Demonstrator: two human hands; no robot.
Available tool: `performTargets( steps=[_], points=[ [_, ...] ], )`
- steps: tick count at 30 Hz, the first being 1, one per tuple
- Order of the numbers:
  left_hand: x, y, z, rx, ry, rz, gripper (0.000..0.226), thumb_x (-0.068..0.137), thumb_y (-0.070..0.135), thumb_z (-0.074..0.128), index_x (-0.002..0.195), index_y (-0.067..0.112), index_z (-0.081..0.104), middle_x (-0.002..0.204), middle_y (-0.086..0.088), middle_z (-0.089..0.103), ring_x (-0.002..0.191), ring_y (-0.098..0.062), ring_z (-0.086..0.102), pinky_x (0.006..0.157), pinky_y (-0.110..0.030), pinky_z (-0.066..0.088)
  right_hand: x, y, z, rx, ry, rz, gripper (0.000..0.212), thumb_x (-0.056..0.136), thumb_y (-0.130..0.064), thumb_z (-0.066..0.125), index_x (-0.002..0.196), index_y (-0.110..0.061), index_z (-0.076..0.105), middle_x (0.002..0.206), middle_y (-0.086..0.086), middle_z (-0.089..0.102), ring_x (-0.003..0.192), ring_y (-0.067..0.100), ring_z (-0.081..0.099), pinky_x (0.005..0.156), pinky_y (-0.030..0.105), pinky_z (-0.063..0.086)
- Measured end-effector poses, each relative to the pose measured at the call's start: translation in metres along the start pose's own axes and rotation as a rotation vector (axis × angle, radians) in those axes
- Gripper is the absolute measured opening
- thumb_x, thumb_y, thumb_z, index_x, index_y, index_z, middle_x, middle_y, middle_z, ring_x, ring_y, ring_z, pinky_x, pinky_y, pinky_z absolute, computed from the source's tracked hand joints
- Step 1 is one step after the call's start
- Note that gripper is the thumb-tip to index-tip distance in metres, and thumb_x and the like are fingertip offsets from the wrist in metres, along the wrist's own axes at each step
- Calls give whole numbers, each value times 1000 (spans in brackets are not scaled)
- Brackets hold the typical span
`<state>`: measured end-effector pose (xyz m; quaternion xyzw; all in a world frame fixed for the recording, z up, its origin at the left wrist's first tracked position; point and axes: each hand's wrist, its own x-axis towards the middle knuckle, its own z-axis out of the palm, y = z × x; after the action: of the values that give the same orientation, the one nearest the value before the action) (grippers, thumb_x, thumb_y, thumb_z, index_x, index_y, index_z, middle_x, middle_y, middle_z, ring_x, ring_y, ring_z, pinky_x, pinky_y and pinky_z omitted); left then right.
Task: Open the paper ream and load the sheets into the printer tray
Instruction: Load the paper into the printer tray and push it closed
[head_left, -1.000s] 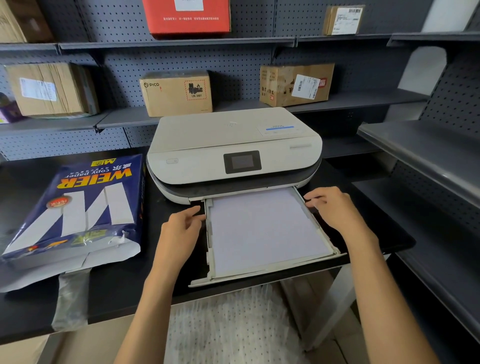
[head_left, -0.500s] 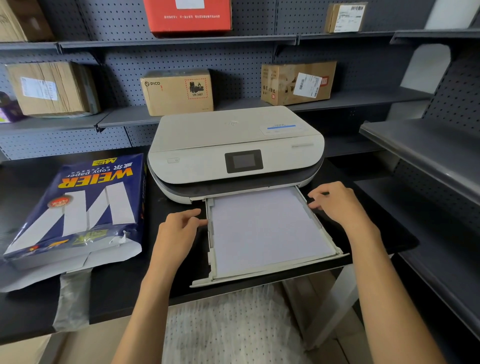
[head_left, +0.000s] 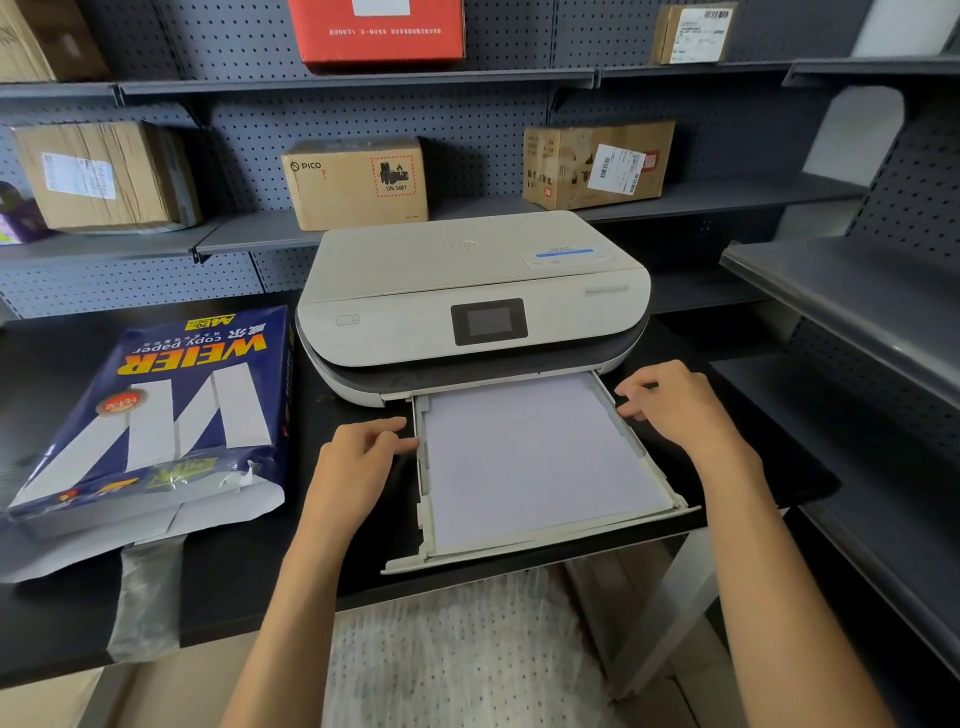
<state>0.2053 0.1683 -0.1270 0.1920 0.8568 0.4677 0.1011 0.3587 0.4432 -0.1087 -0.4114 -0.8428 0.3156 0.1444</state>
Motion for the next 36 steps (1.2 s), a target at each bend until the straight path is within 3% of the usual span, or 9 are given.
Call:
performTargets(
  steps=[5,8,11,21,36],
  points=[
    [4,-3,0,-10,-21,-4,37,92,17,43,120,24,66,89,16,77,42,-9,31,53,-27,38,0,-3,0,-5,-4,-6,20,97,-18,52,103,-21,71,85,-5,75,85,26,73,86,46,57],
    [3,-1,2,8,-20,12,37,92,16,42,120,23,66,93,13,77,37,-7,26,41,-22,32,-2,-5,1,-21,2,-16,20,96,-17,52,101,-20,72,84,-5,74,84,27,74,85,47,58],
    [2,2,4,44,-15,37,38,93,16,41,121,21,67,97,10,76,48,-14,35,35,-15,30,-5,-7,3,-47,15,-34,21,95,-12,51,95,-10,72,79,-4,73,83,28,73,85,51,57],
    [3,1,6,48,-1,37,39,93,14,41,123,19,66,99,8,76,35,-5,23,33,-14,28,-6,-9,3,-64,22,-42,22,96,-12,51,92,-11,73,80,-2,72,80,25,72,83,50,58],
    [4,-2,2,41,-32,46,38,94,14,41,123,19,64,97,7,77,34,-7,22,34,-17,28,-4,-3,2,-54,11,-34,20,95,-17,53,94,-20,72,81,-8,72,80,25,73,83,48,58]
  ],
)
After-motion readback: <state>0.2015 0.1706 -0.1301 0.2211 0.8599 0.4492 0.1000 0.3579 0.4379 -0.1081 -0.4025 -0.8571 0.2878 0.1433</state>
